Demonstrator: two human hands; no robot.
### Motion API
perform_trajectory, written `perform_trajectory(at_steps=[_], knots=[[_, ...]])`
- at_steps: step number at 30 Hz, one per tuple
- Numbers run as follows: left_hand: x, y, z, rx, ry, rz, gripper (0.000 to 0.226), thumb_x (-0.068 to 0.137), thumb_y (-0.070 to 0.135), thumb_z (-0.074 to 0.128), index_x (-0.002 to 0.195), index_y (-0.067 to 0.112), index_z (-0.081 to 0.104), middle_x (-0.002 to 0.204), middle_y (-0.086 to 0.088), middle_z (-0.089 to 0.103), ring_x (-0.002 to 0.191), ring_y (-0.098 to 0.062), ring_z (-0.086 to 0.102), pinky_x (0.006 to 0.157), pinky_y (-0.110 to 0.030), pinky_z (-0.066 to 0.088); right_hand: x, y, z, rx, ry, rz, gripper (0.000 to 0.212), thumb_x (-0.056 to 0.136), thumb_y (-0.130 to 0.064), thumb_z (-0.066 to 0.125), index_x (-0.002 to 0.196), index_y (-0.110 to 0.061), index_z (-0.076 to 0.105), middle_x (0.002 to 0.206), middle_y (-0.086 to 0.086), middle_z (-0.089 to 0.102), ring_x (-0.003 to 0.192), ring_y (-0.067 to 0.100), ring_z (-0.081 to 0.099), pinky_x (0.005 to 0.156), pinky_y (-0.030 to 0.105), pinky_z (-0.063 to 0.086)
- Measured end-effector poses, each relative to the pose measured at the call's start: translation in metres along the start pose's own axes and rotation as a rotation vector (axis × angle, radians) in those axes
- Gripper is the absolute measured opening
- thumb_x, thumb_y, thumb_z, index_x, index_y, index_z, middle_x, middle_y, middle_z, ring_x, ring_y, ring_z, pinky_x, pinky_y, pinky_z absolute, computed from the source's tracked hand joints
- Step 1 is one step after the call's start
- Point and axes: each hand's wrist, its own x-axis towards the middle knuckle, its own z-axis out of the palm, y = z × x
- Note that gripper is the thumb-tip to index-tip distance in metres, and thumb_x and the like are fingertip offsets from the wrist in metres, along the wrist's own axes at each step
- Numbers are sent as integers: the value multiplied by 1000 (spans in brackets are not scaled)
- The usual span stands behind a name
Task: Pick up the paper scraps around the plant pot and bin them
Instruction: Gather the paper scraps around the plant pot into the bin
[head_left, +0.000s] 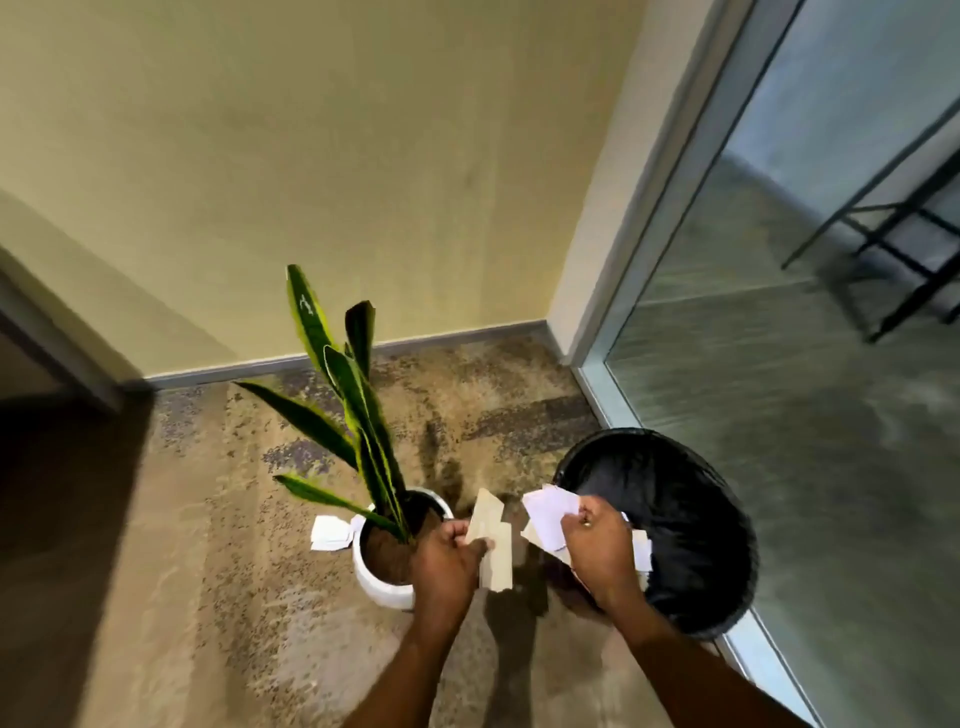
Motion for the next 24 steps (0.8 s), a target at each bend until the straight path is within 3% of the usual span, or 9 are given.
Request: perform_trajectory(at_steps=[2, 7, 10, 13, 19, 21, 24], knots=[[-8, 27, 23, 57, 9, 87, 10, 76, 16, 77, 78, 19, 68, 66, 5, 68, 54, -4, 57, 52, -16, 44, 11, 5, -32, 51, 81, 47, 20, 72, -18, 52, 61, -5, 41, 58, 13, 50, 60, 33, 53, 58, 42, 43], [-14, 61, 82, 142, -32, 133, 16, 70, 33, 76, 73, 19, 67, 63, 1, 69, 58, -19, 65, 58, -36, 53, 32, 24, -89, 128, 107, 120, 20, 74, -20, 53, 64, -4, 46, 59, 14, 55, 60, 37, 60, 52, 41, 51], [-5, 66, 115, 135, -36, 121, 20, 69, 35, 77, 69, 20, 63, 60, 2, 69, 56, -23, 66, 57, -41, 56, 43, 36, -105, 140, 123, 130, 24, 74, -22, 55, 63, -7, 40, 53, 11, 47, 56, 38, 59, 50, 41, 48], [-15, 82, 134, 163, -51, 168, 21, 73, 35, 75, 70, 18, 63, 65, -1, 69, 60, -24, 66, 61, -39, 56, 51, 46, -113, 194, 160, 96, 37, 76, -31, 58, 59, -13, 31, 49, 4, 32, 46, 22, 41, 48, 47, 45], [-7, 63, 164, 119, -88, 202, 10, 72, 40, 67, 69, 32, 62, 61, 0, 65, 61, -24, 67, 60, -46, 59, 51, 56, -122, 146, 198, 70, 43, 84, -28, 61, 58, -7, 33, 47, 2, 37, 46, 23, 44, 49, 37, 41], [-18, 69, 163, 149, -87, 225, 19, 78, 36, 69, 64, 26, 61, 61, 0, 65, 61, -24, 66, 62, -40, 57, 49, 58, -121, 133, 202, 67, 44, 85, -24, 61, 55, -12, 32, 47, 0, 35, 48, 19, 37, 50, 35, 35], [-27, 72, 163, 172, -138, 285, 20, 87, 29, 67, 77, 13, 71, 72, -1, 69, 68, -18, 63, 64, -28, 43, 48, 60, -116, 156, 181, 86, 32, 84, -24, 59, 56, -24, 44, 52, -5, 46, 54, 19, 45, 57, 35, 44]])
